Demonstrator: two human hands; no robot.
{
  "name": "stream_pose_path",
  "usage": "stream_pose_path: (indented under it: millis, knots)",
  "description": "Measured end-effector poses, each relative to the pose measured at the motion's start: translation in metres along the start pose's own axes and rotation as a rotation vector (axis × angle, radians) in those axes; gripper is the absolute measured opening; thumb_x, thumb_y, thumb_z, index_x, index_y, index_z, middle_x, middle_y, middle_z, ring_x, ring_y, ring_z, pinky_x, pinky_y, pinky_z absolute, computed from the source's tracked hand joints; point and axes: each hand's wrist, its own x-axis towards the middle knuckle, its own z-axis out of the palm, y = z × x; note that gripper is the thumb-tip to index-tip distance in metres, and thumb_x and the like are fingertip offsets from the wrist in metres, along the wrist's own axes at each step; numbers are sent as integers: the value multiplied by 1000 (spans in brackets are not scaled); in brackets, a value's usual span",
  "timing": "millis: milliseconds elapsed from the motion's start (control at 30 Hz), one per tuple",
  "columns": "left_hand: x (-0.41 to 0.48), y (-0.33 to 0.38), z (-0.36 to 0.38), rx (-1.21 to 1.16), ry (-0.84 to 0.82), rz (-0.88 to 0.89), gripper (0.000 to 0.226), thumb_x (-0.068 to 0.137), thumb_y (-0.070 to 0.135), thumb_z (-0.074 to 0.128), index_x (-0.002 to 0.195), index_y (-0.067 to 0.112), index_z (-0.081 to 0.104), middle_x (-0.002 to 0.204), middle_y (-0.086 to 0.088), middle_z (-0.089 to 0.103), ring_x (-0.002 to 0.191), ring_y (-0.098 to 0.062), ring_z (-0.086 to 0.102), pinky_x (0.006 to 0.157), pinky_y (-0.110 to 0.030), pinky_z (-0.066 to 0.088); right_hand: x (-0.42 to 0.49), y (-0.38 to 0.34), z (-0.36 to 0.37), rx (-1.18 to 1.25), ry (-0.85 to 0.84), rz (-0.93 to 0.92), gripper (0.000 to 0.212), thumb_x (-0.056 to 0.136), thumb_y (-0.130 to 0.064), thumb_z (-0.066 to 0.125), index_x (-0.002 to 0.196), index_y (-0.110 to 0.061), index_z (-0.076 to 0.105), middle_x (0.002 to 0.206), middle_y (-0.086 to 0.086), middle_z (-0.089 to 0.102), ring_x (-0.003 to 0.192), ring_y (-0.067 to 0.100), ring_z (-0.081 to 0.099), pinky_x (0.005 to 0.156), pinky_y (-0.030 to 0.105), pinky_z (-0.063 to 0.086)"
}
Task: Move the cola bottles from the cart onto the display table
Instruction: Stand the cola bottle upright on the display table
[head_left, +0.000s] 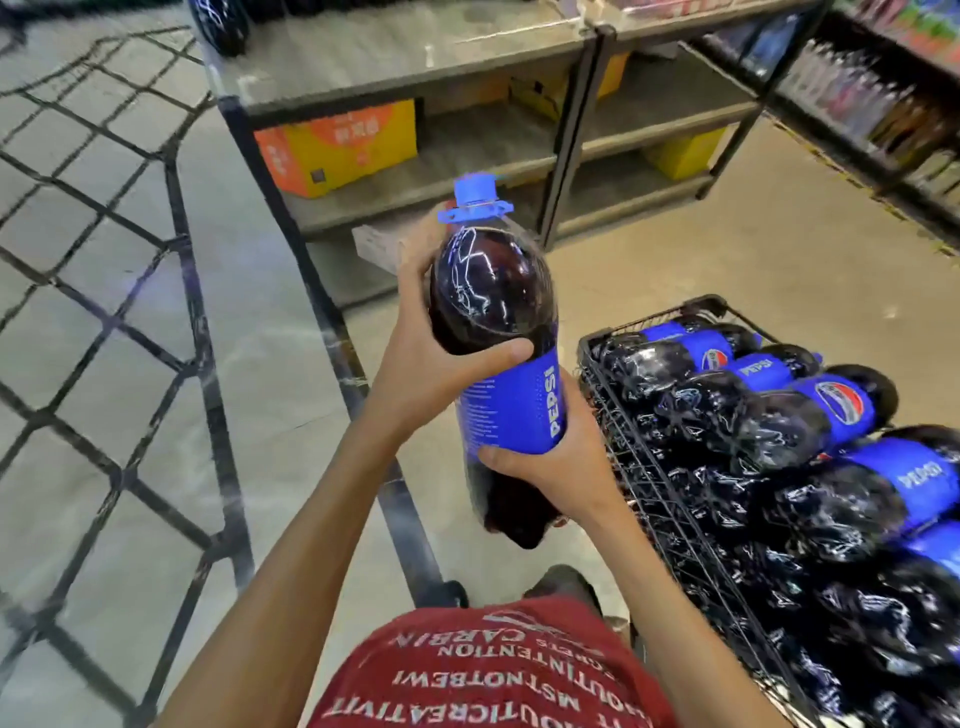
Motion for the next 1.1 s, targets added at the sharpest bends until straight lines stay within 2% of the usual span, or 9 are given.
stream_pose_path:
  millis: [200,333,500,567,667,733,867,1000,1100]
  knots:
    - [42,-10,-40,56,58,-24,102,60,40,87,142,25,28,136,22,49,124,-1,56,98,-25,52,61,-9,33,4,-101,-41,90,52,-32,93,132,-30,50,112,-20,67,98,0,66,76,19,55]
    - [83,-20,-49,62,128,-29,103,60,39,89,142,20,30,139,10,50,124,-5,58,100,-32,53,111,-12,40,17,-140,-54,93,50,-39,94,132,-31,50,115,-20,66,101,2,66,79,23,57]
    - [159,-29,-49,72,195,-11,97,63,23,91,139,17,32,136,8,51,121,-4,59,93,-21,52,194,-20,33,27,-199,-74,87,56,-34,95,131,-33,50,115,-21,66,103,4,66,83,30,59]
    - [193,-30,-48,77,216,-11,97,62,25,91,139,19,33,137,6,51,121,-4,59,92,-19,51,230,-25,28,23,-207,-82,87,57,-32,96,130,-35,49,115,-22,66,103,4,66,83,30,59]
    - [246,-33,-46,93,230,11,100,60,31,92,139,23,33,140,4,51,124,-5,57,95,-18,49,283,-33,21,19,-222,-91,88,54,-42,95,129,-37,49,116,-22,65,104,5,66,84,31,59]
    - [279,-37,-43,94,240,16,98,62,27,92,140,23,32,139,4,51,124,-5,58,97,-20,50,318,-36,16,23,-229,-99,89,53,-47,93,130,-36,49,116,-21,66,104,5,66,83,31,60]
    - [336,-45,-40,87,266,19,92,65,22,90,136,28,33,138,7,49,122,-4,58,93,-17,50,378,-42,9,23,-234,-109,86,51,-47,92,125,-37,50,112,-25,66,102,4,67,80,29,59]
    - [391,-55,-41,76,272,4,92,63,21,90,135,30,34,136,10,51,119,-3,60,88,-17,52,433,-45,5,22,-224,-90,88,51,-43,93,128,-34,51,111,-21,68,99,7,68,81,36,61]
    - [434,-64,-44,69,249,3,95,62,24,92,137,32,34,139,7,51,122,-7,59,90,-20,53,476,-47,5,27,-218,-72,91,50,-41,94,130,-32,52,113,-18,68,101,9,68,83,39,62]
